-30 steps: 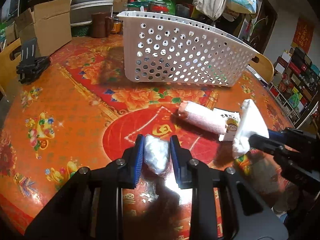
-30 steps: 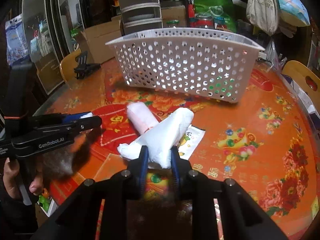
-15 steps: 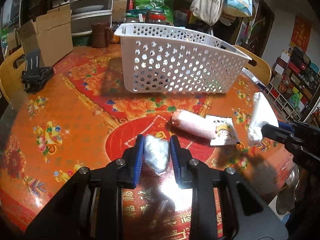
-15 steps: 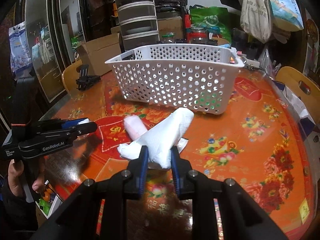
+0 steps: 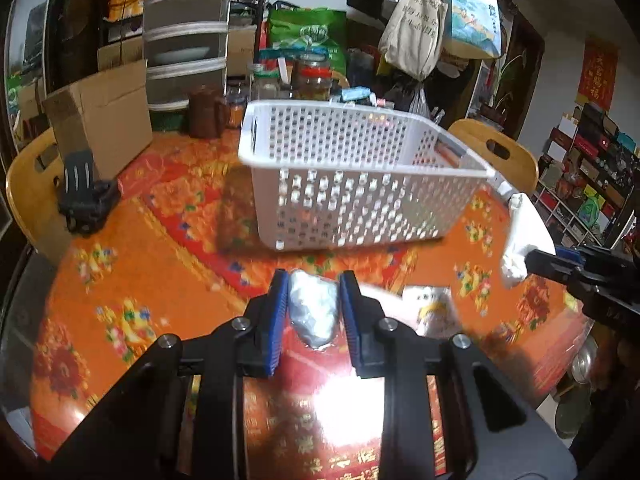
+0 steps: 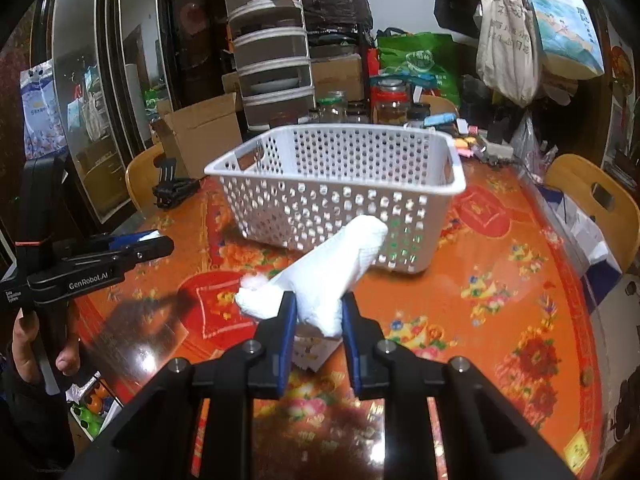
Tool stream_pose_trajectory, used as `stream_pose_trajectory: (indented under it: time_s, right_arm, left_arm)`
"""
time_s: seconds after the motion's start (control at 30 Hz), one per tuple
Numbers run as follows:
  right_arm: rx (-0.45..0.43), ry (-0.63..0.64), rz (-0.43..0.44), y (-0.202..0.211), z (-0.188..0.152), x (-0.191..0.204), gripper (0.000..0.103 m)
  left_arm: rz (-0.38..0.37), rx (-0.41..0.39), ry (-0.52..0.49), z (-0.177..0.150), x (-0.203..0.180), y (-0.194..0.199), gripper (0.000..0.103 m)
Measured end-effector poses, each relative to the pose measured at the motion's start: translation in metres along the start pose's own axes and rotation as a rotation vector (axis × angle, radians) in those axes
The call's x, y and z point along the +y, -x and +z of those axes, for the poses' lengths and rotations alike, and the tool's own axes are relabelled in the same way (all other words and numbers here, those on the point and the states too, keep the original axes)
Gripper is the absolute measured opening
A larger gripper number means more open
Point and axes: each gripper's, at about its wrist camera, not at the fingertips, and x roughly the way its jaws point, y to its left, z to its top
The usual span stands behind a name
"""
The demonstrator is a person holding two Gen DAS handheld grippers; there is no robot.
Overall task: Organize soft objects
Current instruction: 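Carry both items over the white basket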
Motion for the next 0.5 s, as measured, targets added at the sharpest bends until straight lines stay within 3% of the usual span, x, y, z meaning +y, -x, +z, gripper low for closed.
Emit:
stream_pose_trajectory:
  time_s: [0.3,0.5]
  right_arm:
    - [-0.064,0.036,-0.024,0.014,0.068,-0.009,0.021]
    - [-0.064,0.052,-0.041,0.011,0.110,-0.016,0.021]
  left_arm:
    - [-0.021,-0.070,-0.031,0.088,-0.011,0.016,0.024]
    - [-0.019,-0.070,-0.026,0.144,-0.014,0.013,0.024]
